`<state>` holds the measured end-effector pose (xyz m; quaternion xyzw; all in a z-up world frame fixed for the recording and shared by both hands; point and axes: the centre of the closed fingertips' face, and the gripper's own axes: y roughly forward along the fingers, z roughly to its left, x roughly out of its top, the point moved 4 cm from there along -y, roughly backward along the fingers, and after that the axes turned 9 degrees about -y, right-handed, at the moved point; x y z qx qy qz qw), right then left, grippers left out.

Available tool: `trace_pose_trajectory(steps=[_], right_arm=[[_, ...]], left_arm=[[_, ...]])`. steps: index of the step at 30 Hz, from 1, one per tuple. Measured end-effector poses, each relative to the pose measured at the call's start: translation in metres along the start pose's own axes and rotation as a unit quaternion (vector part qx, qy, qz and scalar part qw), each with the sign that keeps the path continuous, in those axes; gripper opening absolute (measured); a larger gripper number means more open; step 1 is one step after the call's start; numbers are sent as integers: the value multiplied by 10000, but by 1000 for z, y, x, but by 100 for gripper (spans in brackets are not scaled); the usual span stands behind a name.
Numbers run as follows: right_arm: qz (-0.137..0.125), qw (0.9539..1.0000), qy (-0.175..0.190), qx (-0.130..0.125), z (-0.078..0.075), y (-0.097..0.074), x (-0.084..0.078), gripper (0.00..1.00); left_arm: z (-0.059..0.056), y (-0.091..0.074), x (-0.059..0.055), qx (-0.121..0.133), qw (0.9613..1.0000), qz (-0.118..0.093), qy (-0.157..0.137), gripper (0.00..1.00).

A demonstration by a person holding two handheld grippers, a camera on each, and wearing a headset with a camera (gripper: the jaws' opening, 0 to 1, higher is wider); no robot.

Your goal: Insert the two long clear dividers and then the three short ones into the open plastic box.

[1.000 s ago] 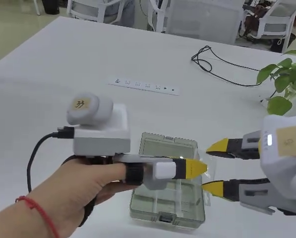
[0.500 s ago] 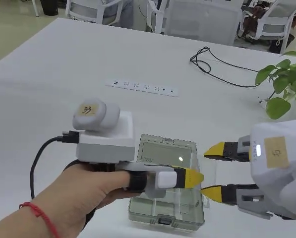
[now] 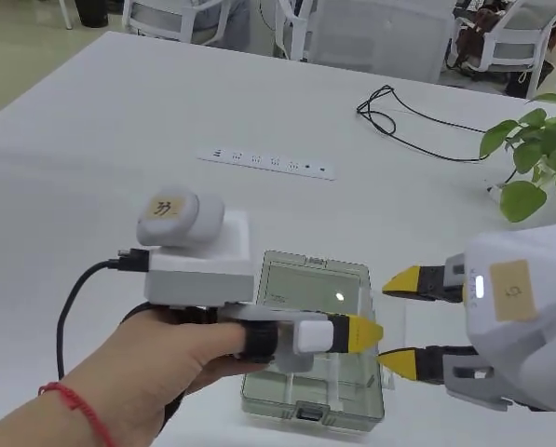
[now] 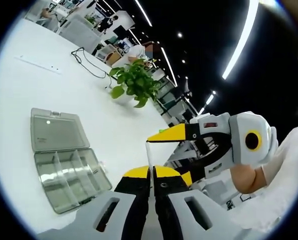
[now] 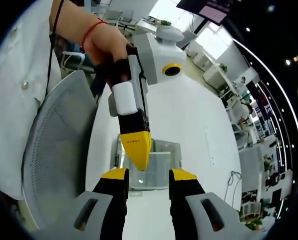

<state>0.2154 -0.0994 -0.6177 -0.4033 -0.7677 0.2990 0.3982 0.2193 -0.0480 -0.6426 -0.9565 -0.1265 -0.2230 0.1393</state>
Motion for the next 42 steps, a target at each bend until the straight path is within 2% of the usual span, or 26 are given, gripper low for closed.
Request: trace_pose_trajectory(steps=[5,7,10,11,12,14,16,18,19,20,23,24,25,27,28,31,32,33,36,37,40,42], right_arm=[[-1,10000,-18,-32,-1,0,0,33],[-8,10000,19,-54,-3,-1,0,34],[-250,9993,293,-12,-7,-8,2,35],[-428,9980,466,-11,-11,-12,2,35],[-563,9967,582,17,-14,-15,2,35],[-884,9918,898,230,-20,-22,0,35],[-1223,9848,1115,532,-23,-29,0,33],[-1684,9719,1369,913,-24,-37,5,31],[-1910,9623,1531,1186,-24,-40,8,29],[-2045,9552,1641,1373,-23,-43,9,27],[-2248,9410,1741,1838,-22,-42,8,18],[-2250,9341,1839,2074,-19,-40,7,18],[-2214,9316,1873,2191,-17,-38,7,18],[-2204,9283,1868,2339,-16,-32,7,18],[-2228,9217,1920,2530,-13,-31,9,18],[-2364,9128,1889,2743,-12,-28,14,17],[-2369,9076,1935,2875,-11,-27,15,16],[-2368,9061,1924,2930,-11,-25,16,15],[-2299,9069,1799,3038,-8,-21,19,13],[-2275,9056,1765,3114,-7,-20,19,13],[-2167,9073,1620,3218,0,-17,22,11],[-2152,9064,1567,3278,4,-16,24,9]], left_arm=[[1,0,1,0,10000,-51,-37,0],[2,-1,2,28,10000,-73,46,0],[4,-3,1,64,9998,-13,205,0],[4,-5,0,48,9990,33,449,0],[3,-6,-1,32,9984,81,565,0],[-1,-8,-3,-108,9951,172,963,0],[-7,-10,-9,-271,9893,342,1395,0],[-11,-12,-16,-435,9813,487,1810,0],[-14,-14,-19,-529,9771,531,1991,0],[-14,-15,-20,-594,9749,546,2076,0],[-19,-19,-23,-759,9679,539,2336,0],[-21,-21,-24,-797,9655,530,2420,0],[-22,-22,-25,-806,9643,513,2470,0],[-23,-23,-24,-832,9595,437,2657,0],[-22,-23,-24,-824,9586,418,2693,0],[-23,-25,-24,-858,9553,350,2807,0],[-24,-26,-25,-877,9544,347,2832,0],[-24,-26,-25,-891,9541,343,2840,0],[-24,-27,-26,-878,9516,345,2924,0],[-24,-27,-26,-878,9515,344,2929,0],[-24,-29,-26,-880,9518,289,2923,0],[-23,-30,-26,-883,9521,272,2916,0]])
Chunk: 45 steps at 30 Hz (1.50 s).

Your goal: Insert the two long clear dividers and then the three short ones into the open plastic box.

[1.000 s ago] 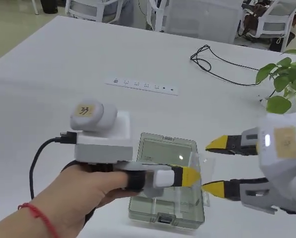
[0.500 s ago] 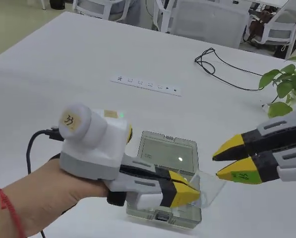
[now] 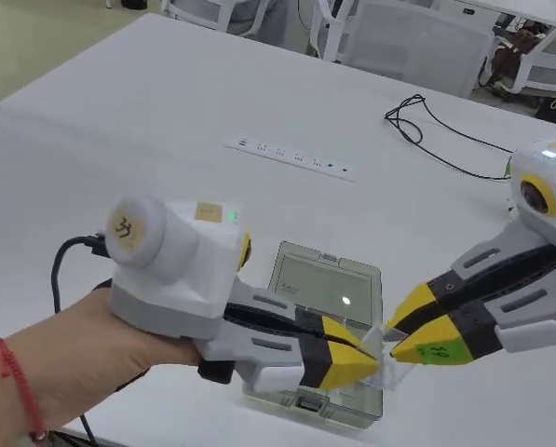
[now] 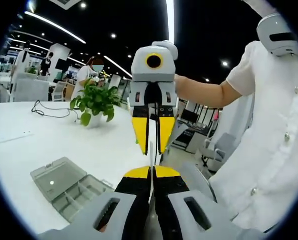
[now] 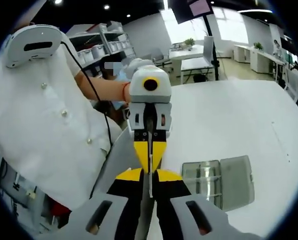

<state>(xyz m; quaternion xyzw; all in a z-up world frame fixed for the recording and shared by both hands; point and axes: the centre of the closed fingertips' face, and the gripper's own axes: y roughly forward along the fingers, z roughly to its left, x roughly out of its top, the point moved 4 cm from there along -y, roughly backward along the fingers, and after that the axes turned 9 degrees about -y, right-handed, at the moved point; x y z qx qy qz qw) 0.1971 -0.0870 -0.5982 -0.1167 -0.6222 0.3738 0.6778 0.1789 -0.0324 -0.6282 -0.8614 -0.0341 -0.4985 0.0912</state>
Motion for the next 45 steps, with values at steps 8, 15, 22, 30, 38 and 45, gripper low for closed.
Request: trace_pose_trajectory(steps=[8,15,22,30,38,45], right_arm=[[29,10000,-61,58,0,2,-2,3],[32,10000,-47,62,2,3,-3,3],[35,9999,-67,93,5,6,-3,3],[15,9999,-88,79,5,8,-3,3],[-6,10000,-69,60,4,7,-3,3],[-45,10000,-31,-32,2,2,-5,3]], left_arm=[[-2,2,-2,-34,10000,-5,18,0],[-1,3,-3,-36,10000,30,72,0],[-2,3,-6,-26,9999,72,119,0],[-1,1,-7,-1,10000,27,56,0],[1,-1,-8,70,10000,2,-2,1],[6,-5,-10,201,9998,4,-12,6]])
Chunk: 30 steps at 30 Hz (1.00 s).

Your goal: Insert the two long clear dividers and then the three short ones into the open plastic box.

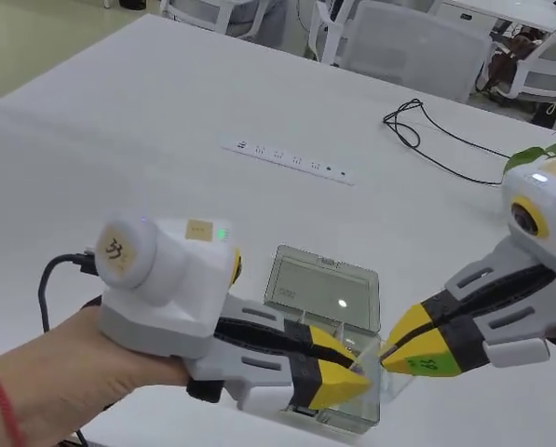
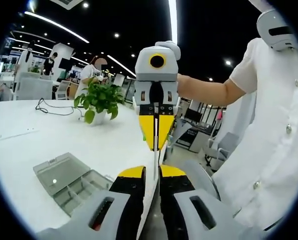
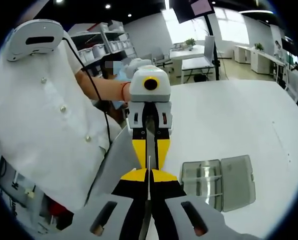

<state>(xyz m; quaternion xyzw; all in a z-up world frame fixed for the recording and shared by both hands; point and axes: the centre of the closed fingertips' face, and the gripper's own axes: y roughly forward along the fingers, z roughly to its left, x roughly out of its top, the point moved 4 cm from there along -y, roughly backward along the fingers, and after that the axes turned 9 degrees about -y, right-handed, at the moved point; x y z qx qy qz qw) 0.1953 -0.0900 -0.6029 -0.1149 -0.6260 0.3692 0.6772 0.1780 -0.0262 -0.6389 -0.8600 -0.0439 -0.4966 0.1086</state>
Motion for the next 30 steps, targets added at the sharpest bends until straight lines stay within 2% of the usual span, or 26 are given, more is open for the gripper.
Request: trace_pose_trajectory(steps=[7,15,26,30], right_arm=[[41,9998,64,-172,-6,-6,-8,3],[144,9990,185,-388,-16,-11,-20,3],[530,9952,259,-782,-37,-14,-45,3],[742,9932,179,-875,-44,-12,-54,3]], left_arm=[[6,-4,-6,174,9998,99,43,15],[14,-15,-9,366,9993,66,-12,24],[32,-37,-14,846,9964,21,-12,44],[38,-42,-19,967,9952,115,29,51]])
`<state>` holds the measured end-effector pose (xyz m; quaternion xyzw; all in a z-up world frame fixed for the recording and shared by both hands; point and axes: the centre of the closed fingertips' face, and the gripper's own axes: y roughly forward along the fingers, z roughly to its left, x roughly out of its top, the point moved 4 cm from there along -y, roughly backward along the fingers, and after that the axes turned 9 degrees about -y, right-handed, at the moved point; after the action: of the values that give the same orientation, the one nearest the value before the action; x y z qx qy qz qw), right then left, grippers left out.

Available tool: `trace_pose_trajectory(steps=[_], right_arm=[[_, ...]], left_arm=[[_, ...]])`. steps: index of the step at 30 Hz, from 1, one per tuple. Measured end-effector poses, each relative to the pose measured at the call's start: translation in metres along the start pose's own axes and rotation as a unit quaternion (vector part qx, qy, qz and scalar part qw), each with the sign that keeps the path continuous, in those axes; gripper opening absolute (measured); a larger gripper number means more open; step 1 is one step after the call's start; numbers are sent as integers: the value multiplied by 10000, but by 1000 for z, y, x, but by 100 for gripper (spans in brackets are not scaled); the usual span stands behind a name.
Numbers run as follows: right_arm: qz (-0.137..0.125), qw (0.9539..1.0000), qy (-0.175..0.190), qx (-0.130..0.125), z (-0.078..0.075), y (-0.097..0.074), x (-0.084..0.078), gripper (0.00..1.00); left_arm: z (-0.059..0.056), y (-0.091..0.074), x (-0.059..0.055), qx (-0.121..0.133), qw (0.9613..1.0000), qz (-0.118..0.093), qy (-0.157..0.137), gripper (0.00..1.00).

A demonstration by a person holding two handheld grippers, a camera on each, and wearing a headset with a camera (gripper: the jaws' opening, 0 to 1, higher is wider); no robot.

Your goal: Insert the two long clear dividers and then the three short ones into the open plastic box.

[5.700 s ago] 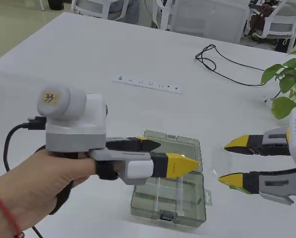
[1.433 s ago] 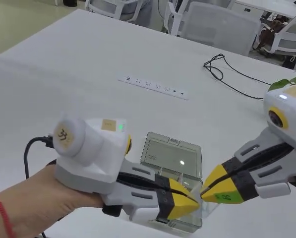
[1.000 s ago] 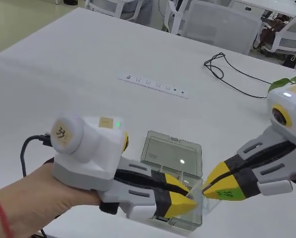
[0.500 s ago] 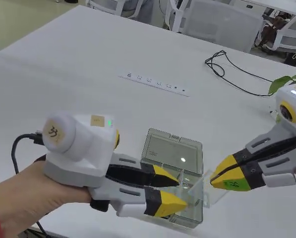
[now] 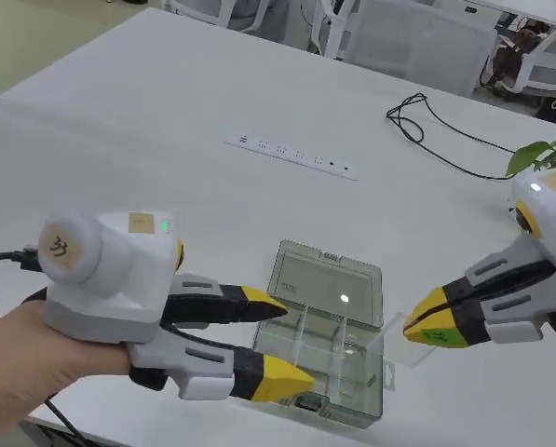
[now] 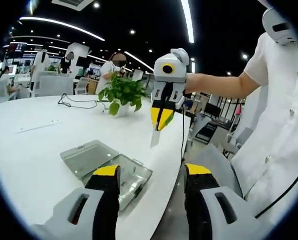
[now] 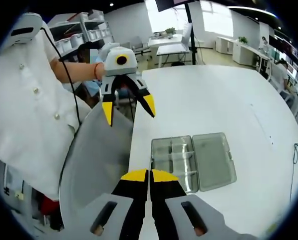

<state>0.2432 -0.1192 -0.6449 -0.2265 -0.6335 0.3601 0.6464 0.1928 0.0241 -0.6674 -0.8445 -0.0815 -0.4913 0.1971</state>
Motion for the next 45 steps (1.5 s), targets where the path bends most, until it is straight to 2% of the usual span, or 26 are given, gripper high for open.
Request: trace_pose_trajectory(steps=[7,16,25,31,45], right_arm=[[310,9993,-129,-173,-10,13,-12,3],[573,9975,-194,-363,-23,35,-26,3],[789,9960,-216,-364,-32,52,-43,3],[855,9954,-231,-365,-39,57,-49,3],[969,9945,-240,-313,-41,64,-56,3]], left_arm=[[13,-6,-6,178,9998,-38,32,61],[28,-12,-13,413,9991,-40,4,78],[32,-12,-21,475,9988,70,-37,86],[31,-11,-22,468,9989,44,-87,88],[30,-10,-23,467,9988,14,-143,88]])
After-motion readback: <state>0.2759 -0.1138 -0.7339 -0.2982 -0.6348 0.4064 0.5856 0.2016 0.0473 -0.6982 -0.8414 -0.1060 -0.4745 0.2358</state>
